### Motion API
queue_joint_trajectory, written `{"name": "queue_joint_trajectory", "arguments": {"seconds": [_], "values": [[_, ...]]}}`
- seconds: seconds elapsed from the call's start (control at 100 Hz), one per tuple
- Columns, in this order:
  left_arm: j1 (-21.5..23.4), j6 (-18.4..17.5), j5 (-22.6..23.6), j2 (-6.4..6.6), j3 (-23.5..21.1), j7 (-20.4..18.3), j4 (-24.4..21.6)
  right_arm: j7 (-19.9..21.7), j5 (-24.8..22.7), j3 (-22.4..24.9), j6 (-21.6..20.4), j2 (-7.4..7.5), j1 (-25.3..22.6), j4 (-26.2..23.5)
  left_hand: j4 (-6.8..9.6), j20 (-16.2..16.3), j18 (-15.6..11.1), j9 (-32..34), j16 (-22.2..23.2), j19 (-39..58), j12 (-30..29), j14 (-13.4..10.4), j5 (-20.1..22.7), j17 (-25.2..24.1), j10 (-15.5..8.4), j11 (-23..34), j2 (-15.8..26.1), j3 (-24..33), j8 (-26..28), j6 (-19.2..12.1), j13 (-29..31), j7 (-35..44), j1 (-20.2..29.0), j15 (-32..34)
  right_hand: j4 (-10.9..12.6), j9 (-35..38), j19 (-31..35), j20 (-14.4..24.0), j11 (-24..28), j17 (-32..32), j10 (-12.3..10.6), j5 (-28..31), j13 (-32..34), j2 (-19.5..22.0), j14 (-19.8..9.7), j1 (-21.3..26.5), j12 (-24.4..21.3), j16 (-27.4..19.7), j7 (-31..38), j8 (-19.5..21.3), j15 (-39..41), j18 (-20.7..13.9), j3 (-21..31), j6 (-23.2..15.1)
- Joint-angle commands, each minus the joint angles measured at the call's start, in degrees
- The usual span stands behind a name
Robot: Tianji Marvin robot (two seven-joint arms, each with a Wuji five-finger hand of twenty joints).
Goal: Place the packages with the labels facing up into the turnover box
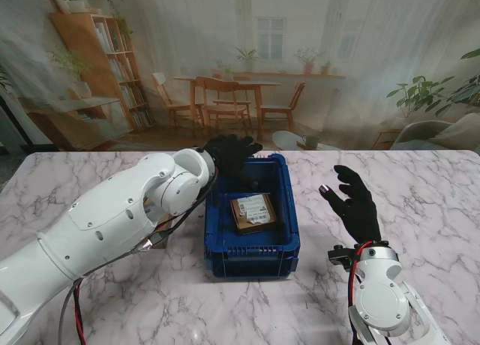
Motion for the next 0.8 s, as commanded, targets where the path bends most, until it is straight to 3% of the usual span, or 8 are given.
{"name": "queue_joint_trajectory", "arguments": {"seconds": [0.0, 0.07, 0.33, 0.55, 0.79], "values": [[1.3, -0.6, 1.0, 1.17, -2.0, 0.1, -2.0, -0.1, -0.1, -0.1, 0.4, -0.12, -0.1, 0.0, 0.08, 0.5, 3.0, 2.6, 0.7, 0.7, 1.9, 0.2, 1.8, -0.5, 1.2, 0.8, 2.7, 0.4, 1.2, 0.2, 1.6, 0.7, 1.7, 0.0, 1.1, -0.4, -0.9, 1.1, 0.7, 0.1, -0.6, 0.1, 0.3, 1.1, -1.6, 0.1, 0.1, -0.7, 0.0, 1.2, -1.8, -1.3, 0.8, -2.4], [3.9, -1.0, 2.3, 1.72, -5.8, -0.7, -4.7, -0.1, -0.2, -0.1, 0.5, -0.13, -0.1, 0.0, 0.13, 0.9, 4.4, 4.4, 1.4, 1.4, 3.4, 0.5, 5.5, -0.6, 1.6, 1.2, 3.2, 0.2, 2.8, -0.1, 2.6, 2.5, 2.5, 0.1, 1.1, -0.4, -1.0, 1.1, 0.7, 0.0, -0.6, 0.3, 0.3, 1.1, -1.6, 0.1, 0.1, -0.7, 0.0, 1.2, -1.8, -1.2, 0.8, -2.4], [13.5, -6.3, 7.7, 3.08, -19.7, -1.2, -11.1, -0.3, -0.2, 0.0, 0.7, -0.17, 0.0, -0.1, 0.19, 2.0, 5.5, 9.6, 2.8, 3.4, 5.3, 0.2, 9.0, 0.8, 1.3, 2.4, 4.0, 0.2, 4.4, -0.7, 7.3, 3.6, 2.7, 1.0, 1.0, -0.1, -1.2, 1.4, 0.7, 0.2, -0.6, 0.6, 0.5, 1.1, -1.5, 0.1, 0.1, -0.7, 0.0, 1.1, -1.8, -1.3, 0.8, -2.5], [22.0, -12.7, 11.8, 3.71, -30.8, 1.5, -14.1, -0.4, -0.4, 0.1, 0.7, -0.17, 0.0, -0.1, 0.16, 3.1, 6.2, 11.6, 3.9, 4.3, 6.6, -0.1, 10.4, 0.9, 0.8, 2.7, 4.4, 0.2, 5.4, -1.1, 9.1, 4.0, 2.6, 1.0, 1.0, -0.1, -1.4, 1.6, 0.6, 0.2, -0.7, 0.7, 0.4, 1.1, -1.6, 0.0, 0.0, -0.7, 0.0, 1.1, -1.9, -1.2, 0.8, -2.6], [28.7, -17.1, 15.1, 3.98, -38.7, 5.8, -14.2, -0.4, -0.7, 0.1, 0.8, -0.15, 0.1, 0.0, 0.13, 3.9, 6.6, 12.3, 4.5, 4.5, 7.3, -0.2, 11.1, 1.1, 0.7, 2.7, 4.6, 0.1, 6.0, -1.3, 9.8, 4.0, 2.7, 0.7, 1.0, 0.0, -1.5, 1.9, 0.6, 0.2, -0.7, 0.8, 0.5, 1.1, -1.5, 0.0, 0.0, -0.7, -0.1, 1.1, -1.9, -1.2, 0.8, -2.6]]}}
